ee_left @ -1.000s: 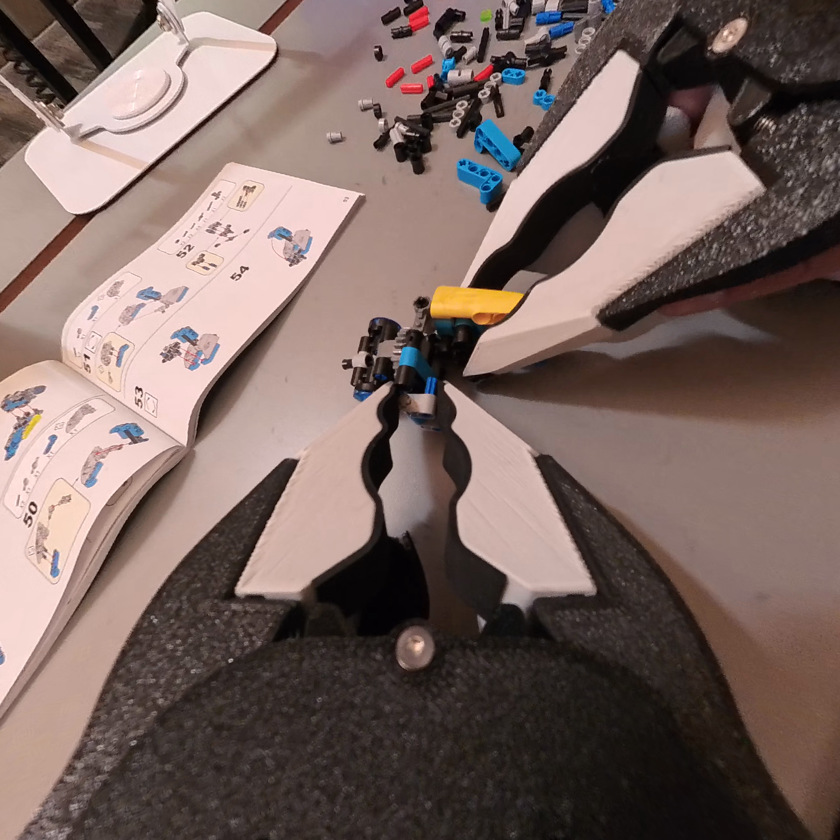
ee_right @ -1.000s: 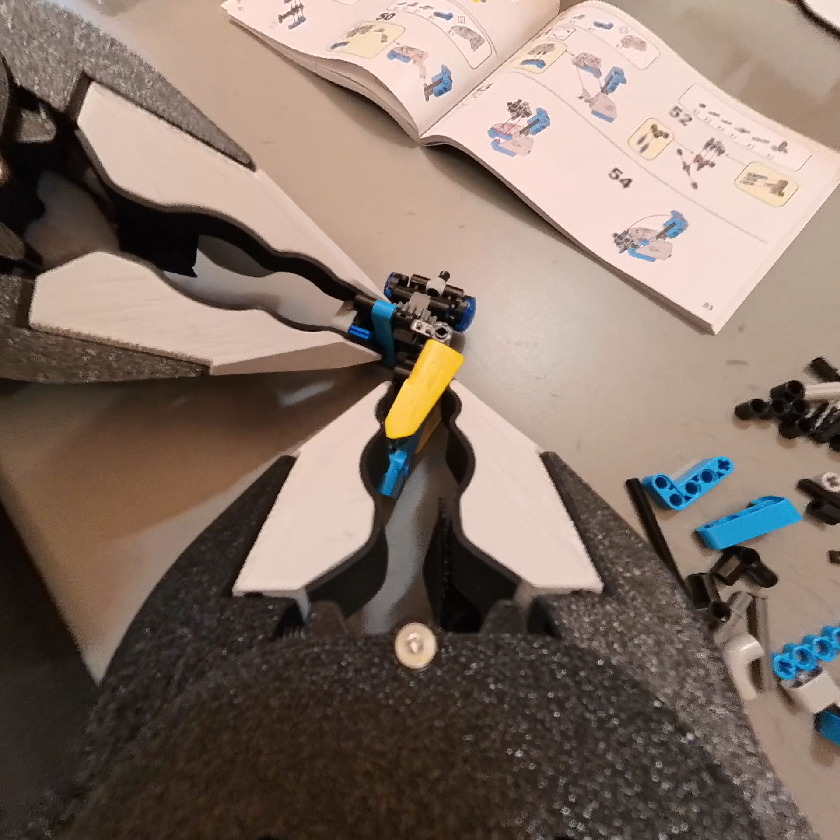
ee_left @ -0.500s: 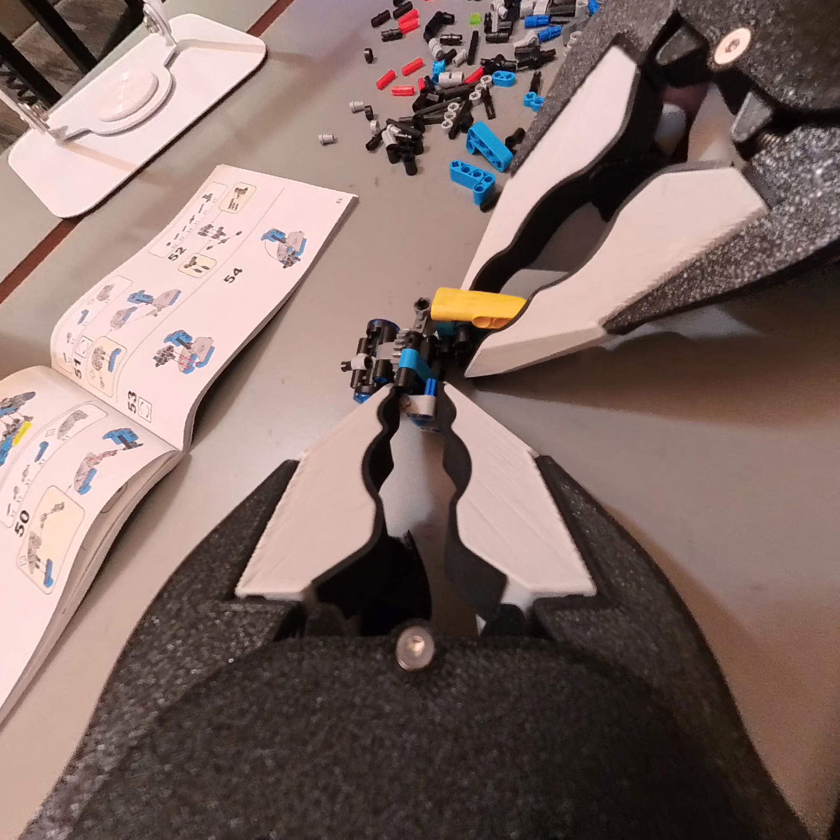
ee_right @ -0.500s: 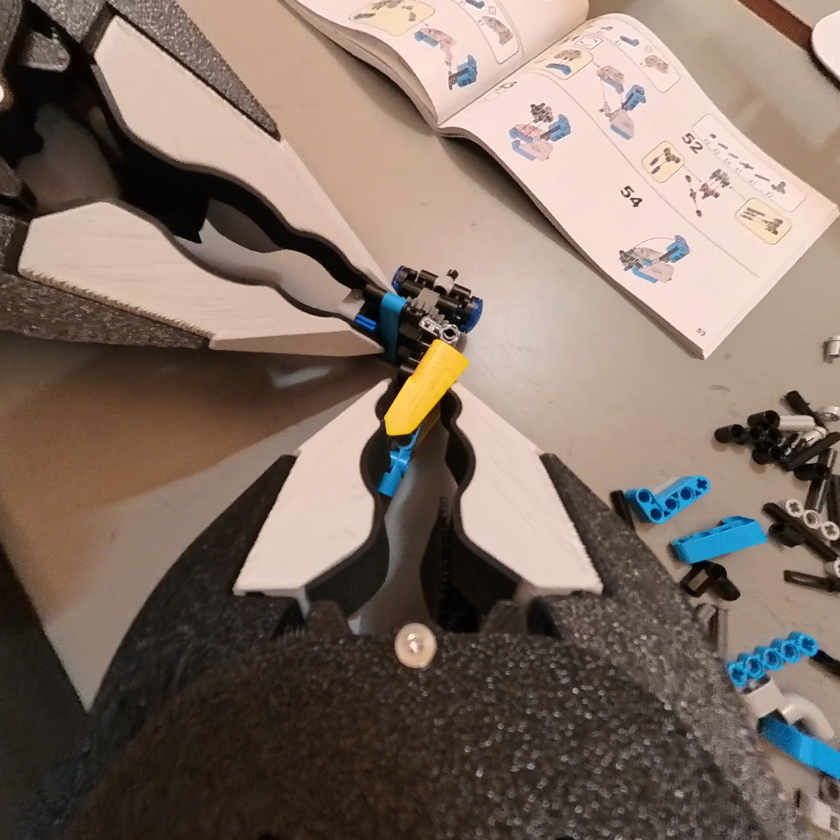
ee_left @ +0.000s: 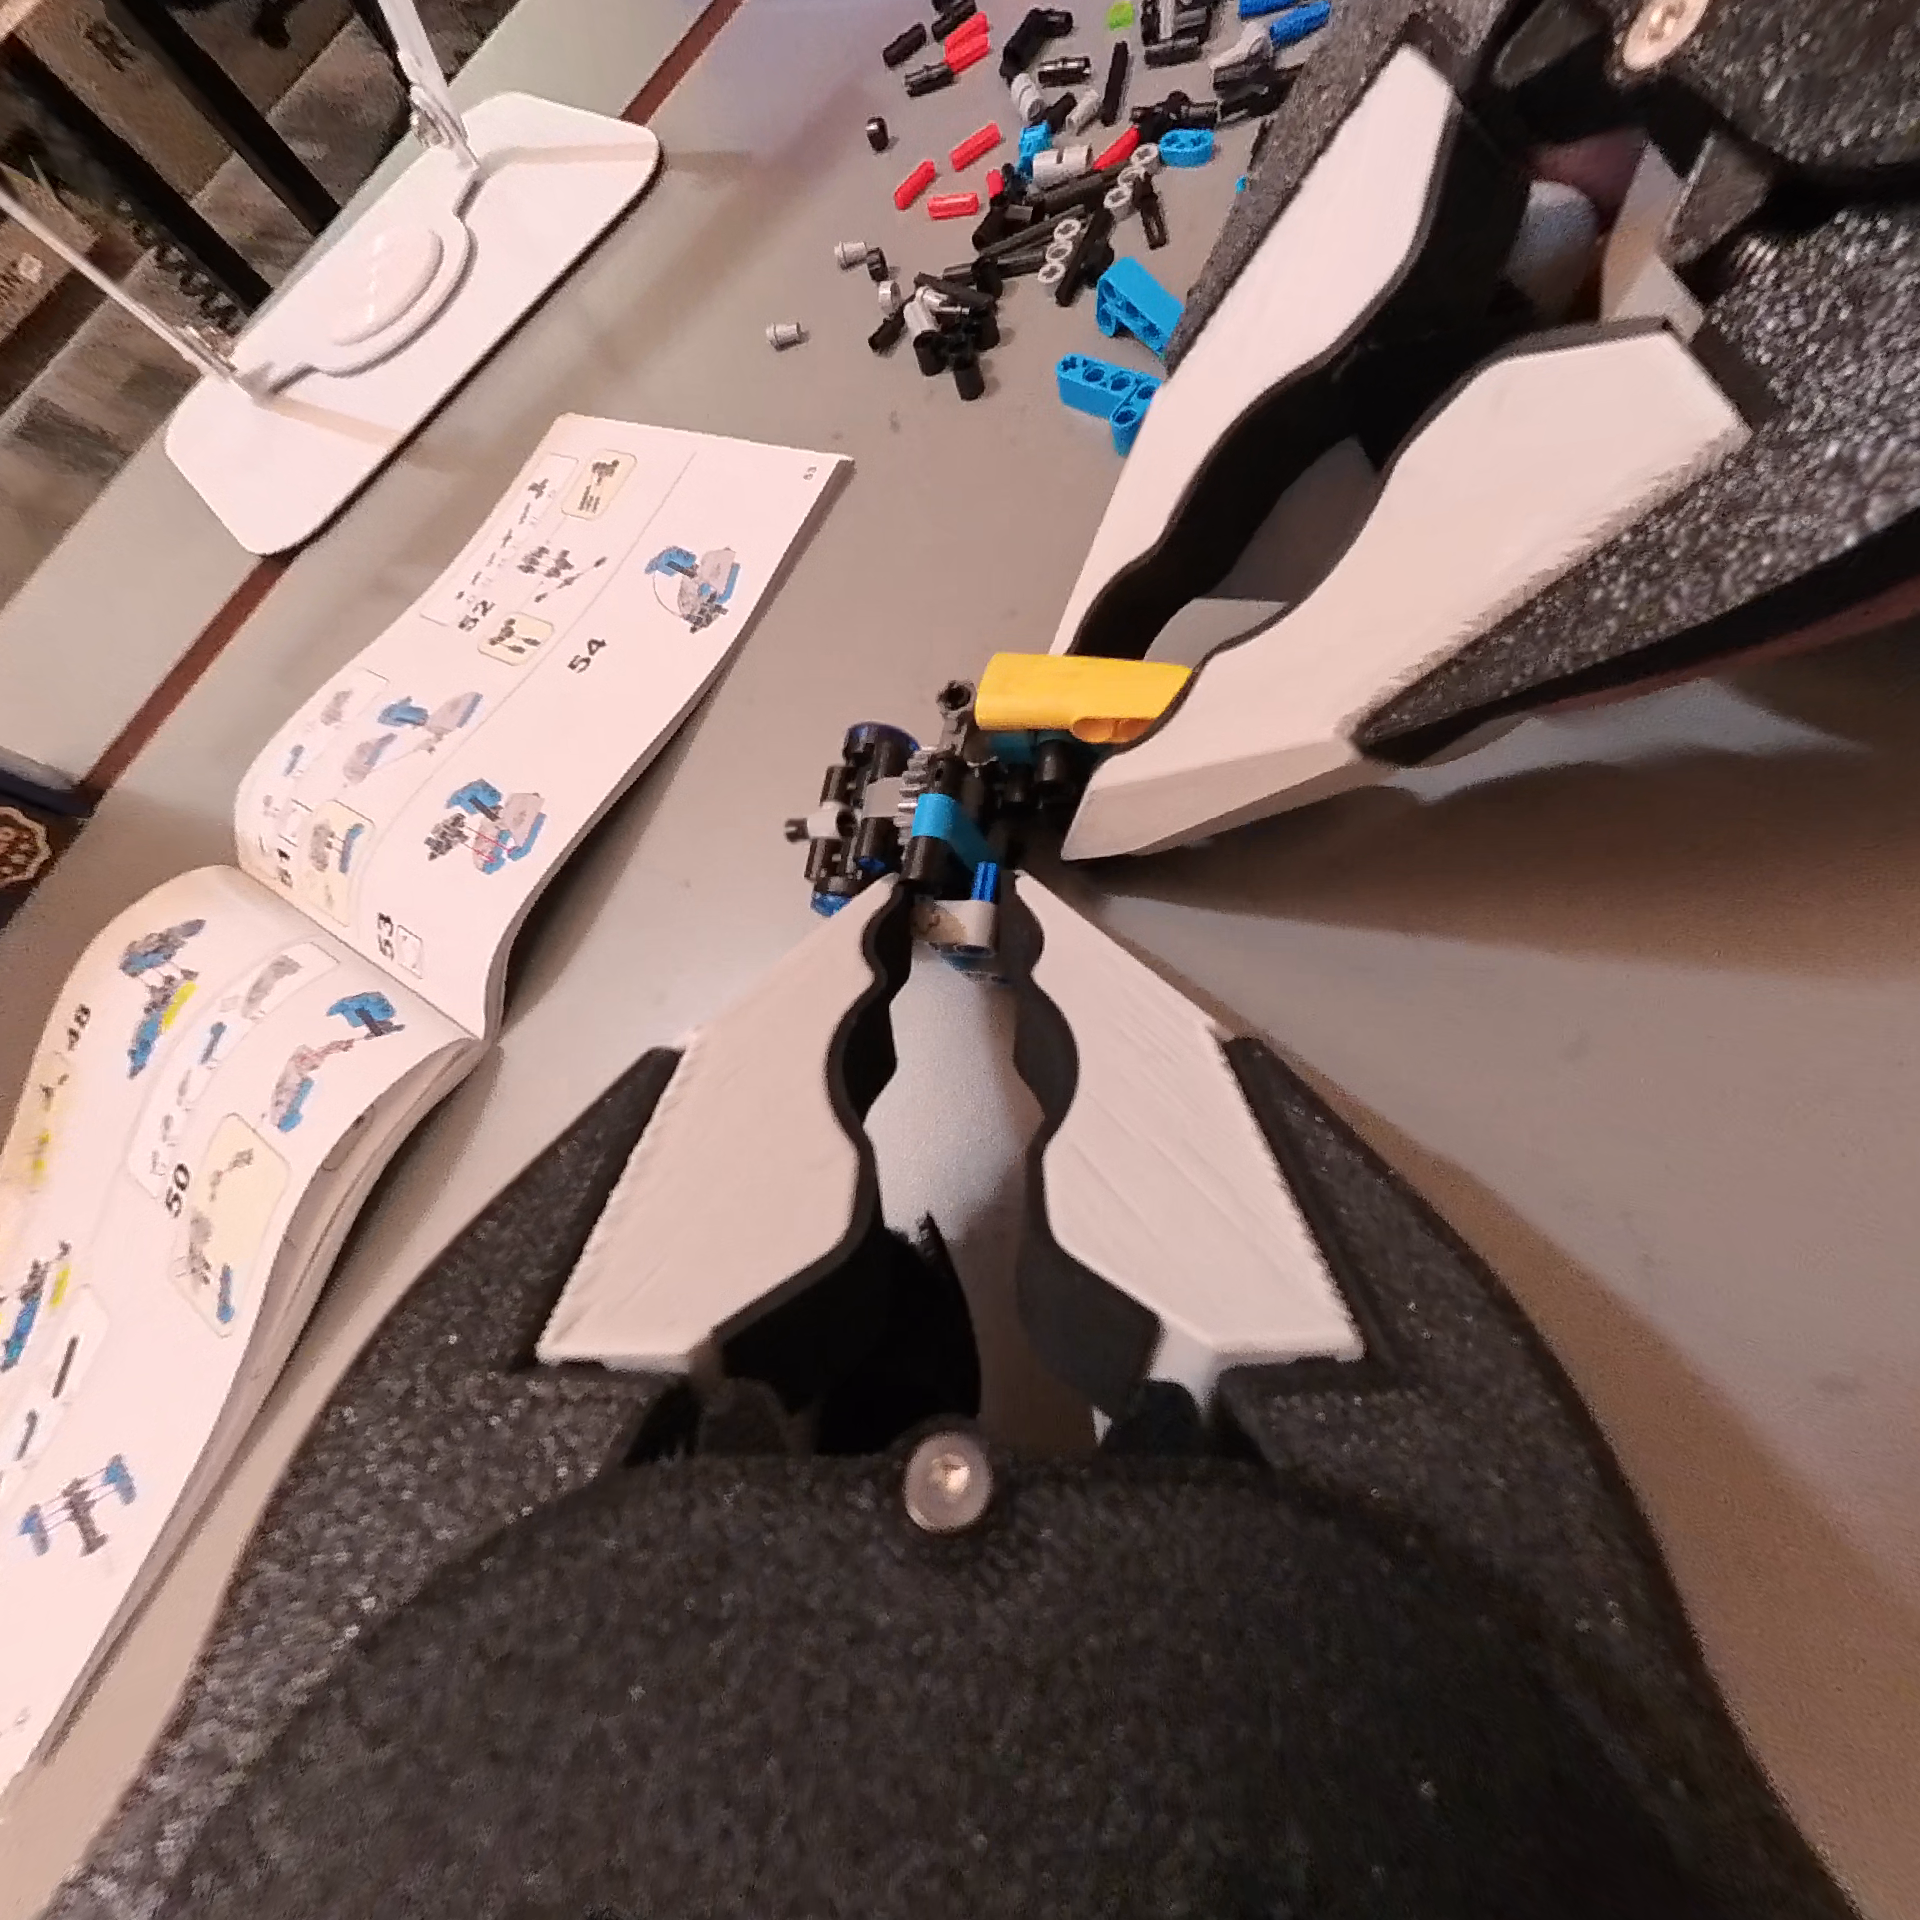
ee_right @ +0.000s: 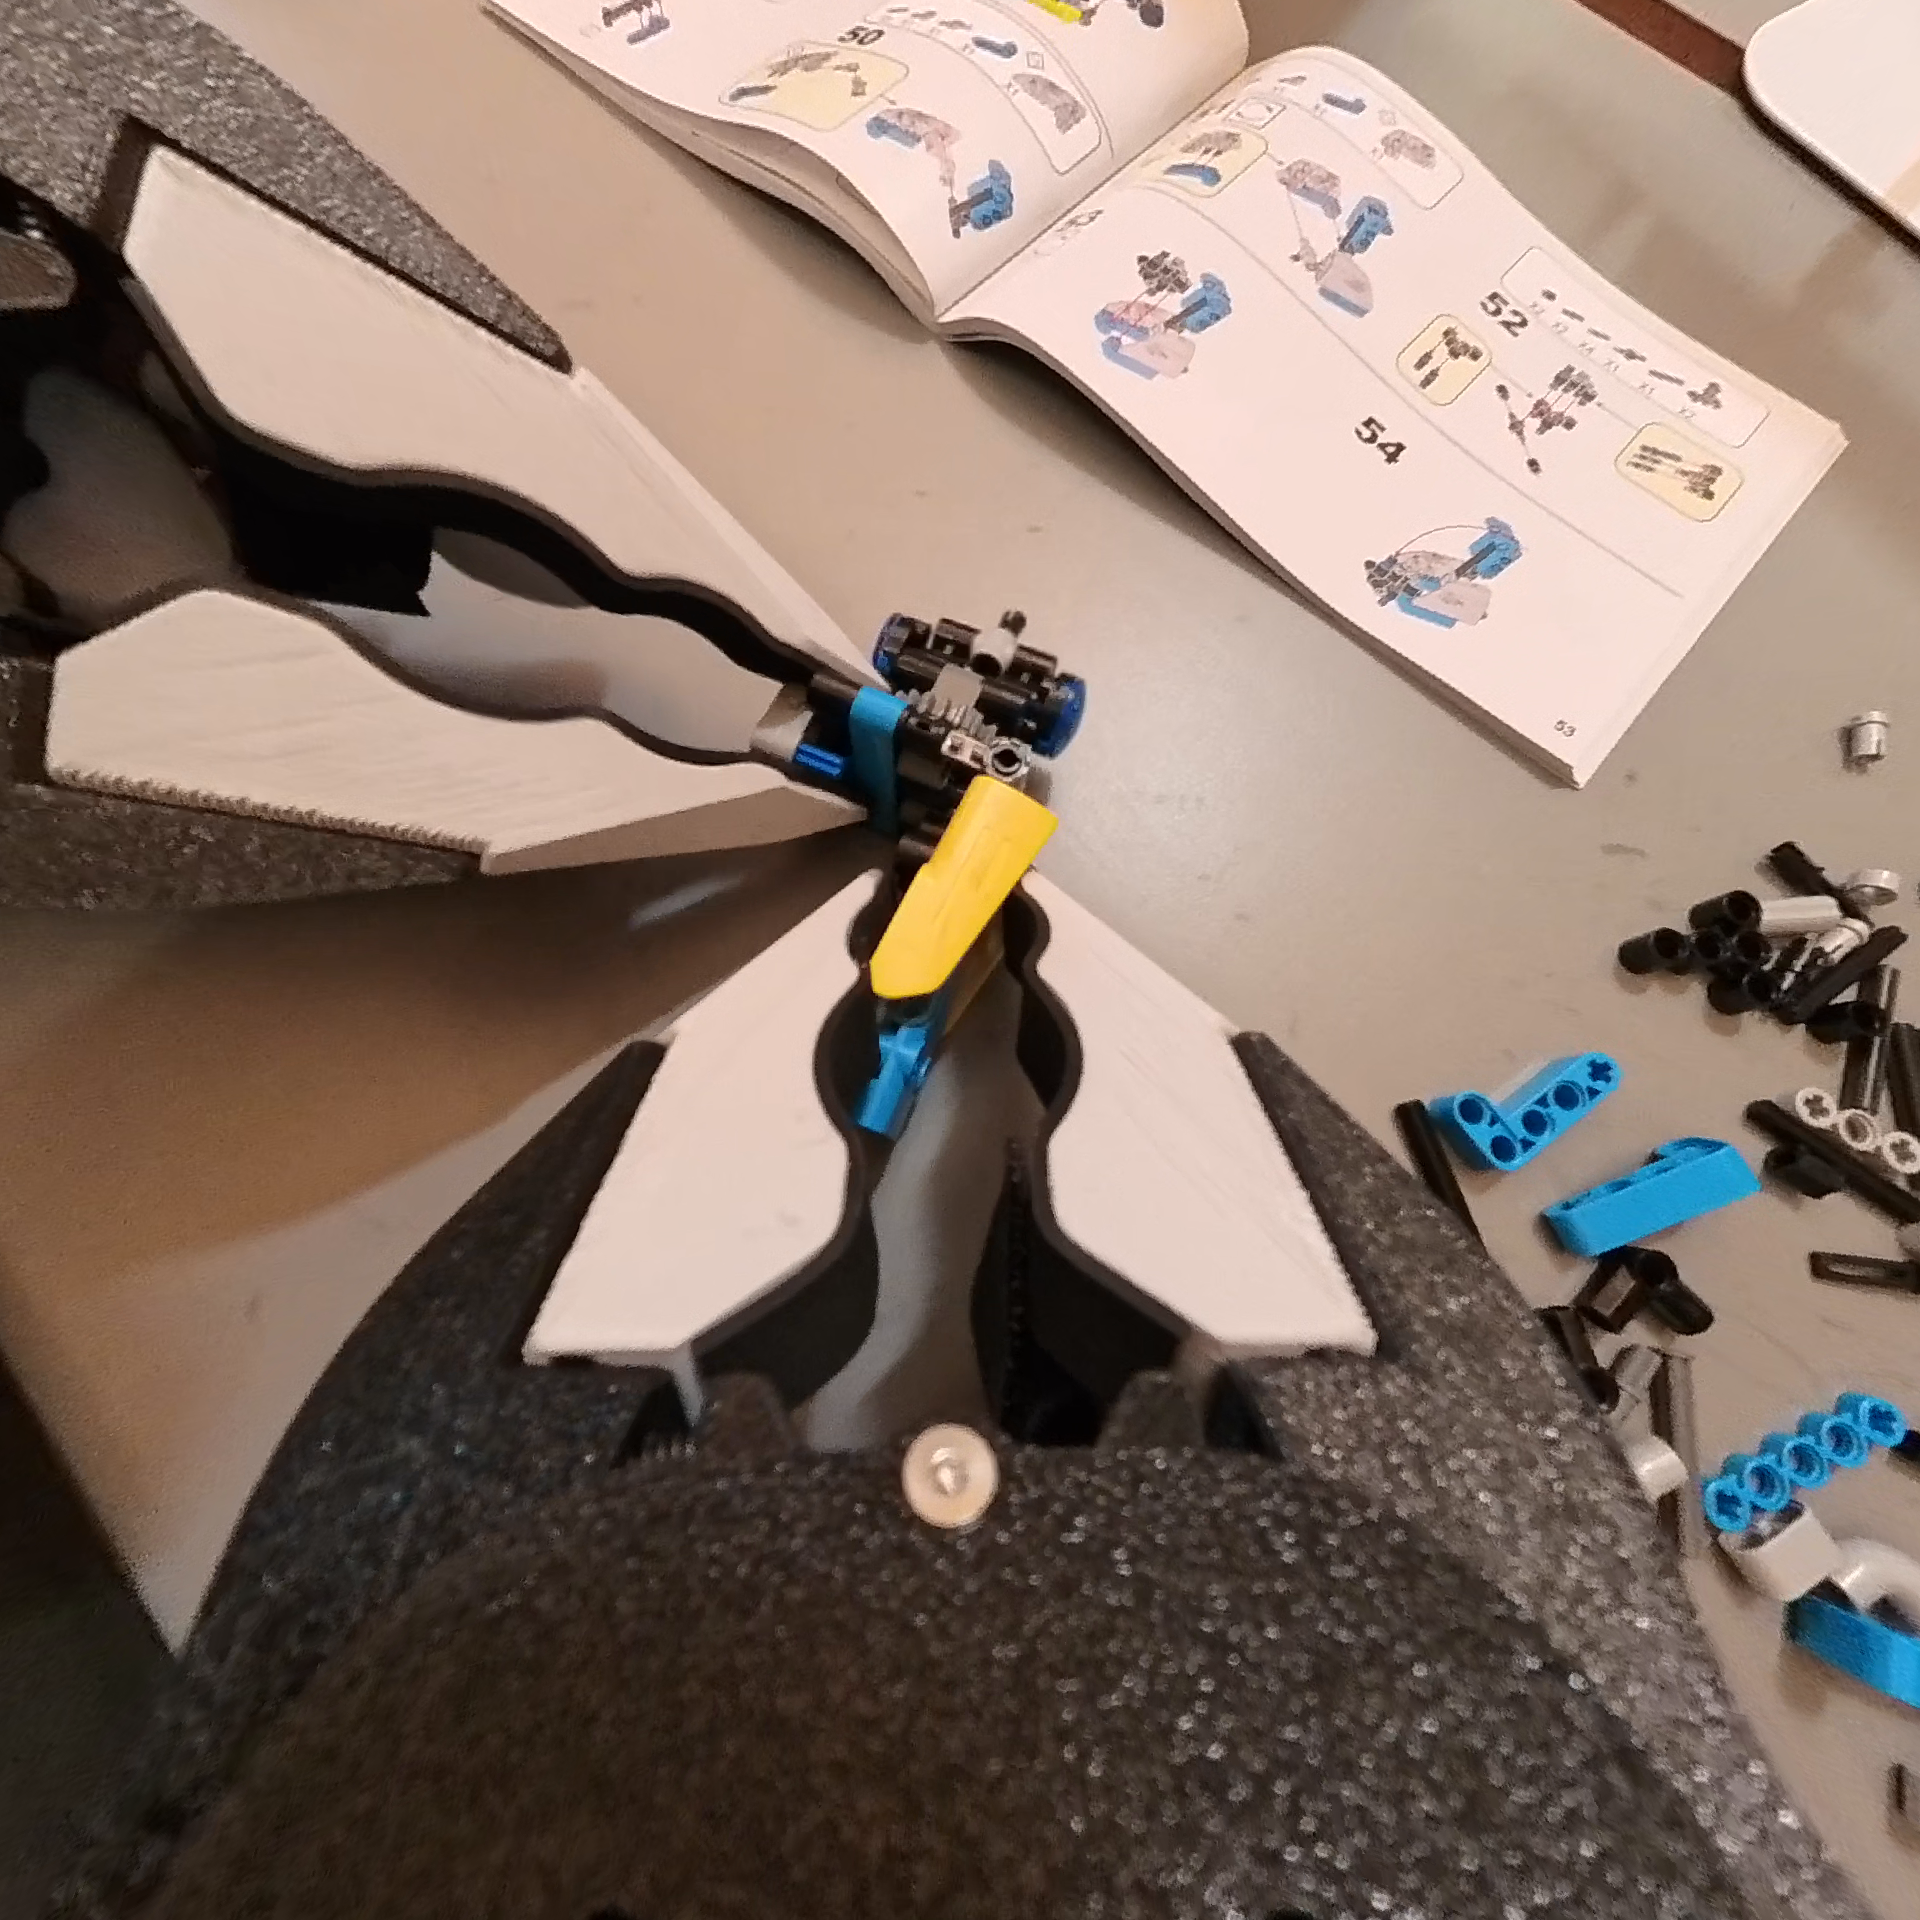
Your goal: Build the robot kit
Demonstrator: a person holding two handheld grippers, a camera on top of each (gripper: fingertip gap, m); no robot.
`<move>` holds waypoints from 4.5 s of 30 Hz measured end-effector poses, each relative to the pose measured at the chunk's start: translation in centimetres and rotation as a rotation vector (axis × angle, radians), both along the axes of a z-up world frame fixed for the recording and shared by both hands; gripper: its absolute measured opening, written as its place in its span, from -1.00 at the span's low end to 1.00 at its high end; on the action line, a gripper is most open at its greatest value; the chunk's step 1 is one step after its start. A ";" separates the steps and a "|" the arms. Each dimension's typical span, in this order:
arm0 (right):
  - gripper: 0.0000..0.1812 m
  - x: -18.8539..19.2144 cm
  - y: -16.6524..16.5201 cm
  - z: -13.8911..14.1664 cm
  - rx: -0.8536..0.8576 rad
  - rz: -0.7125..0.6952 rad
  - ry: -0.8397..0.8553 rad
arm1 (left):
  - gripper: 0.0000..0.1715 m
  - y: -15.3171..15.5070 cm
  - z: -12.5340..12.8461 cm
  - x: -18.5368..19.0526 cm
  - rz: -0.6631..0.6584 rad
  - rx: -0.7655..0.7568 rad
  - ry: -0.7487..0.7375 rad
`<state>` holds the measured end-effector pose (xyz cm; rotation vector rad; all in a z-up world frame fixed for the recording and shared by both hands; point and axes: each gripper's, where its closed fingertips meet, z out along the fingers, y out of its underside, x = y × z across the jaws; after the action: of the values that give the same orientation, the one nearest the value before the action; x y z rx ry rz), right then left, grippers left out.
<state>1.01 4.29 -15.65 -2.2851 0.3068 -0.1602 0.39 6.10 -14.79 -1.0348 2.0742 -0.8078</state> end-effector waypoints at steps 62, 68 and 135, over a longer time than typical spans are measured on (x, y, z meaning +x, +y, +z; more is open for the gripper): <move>-0.67 -0.3 -0.4 0.0 0.041 -0.026 0.120 | -0.82 -0.6 -0.1 0.1 -0.026 -0.117 0.064; -0.75 0.0 -0.5 0.2 0.048 -0.034 0.123 | -0.82 -0.7 -0.1 0.1 -0.030 -0.100 0.056; -0.73 -2.6 -0.3 10.4 0.540 0.136 0.063 | -0.82 -0.9 9.5 -2.6 -0.295 -1.718 0.502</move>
<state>-1.60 3.96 -5.25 -1.7687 0.1957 0.0611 -2.20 5.18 -5.26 -1.8168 1.5099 -2.9184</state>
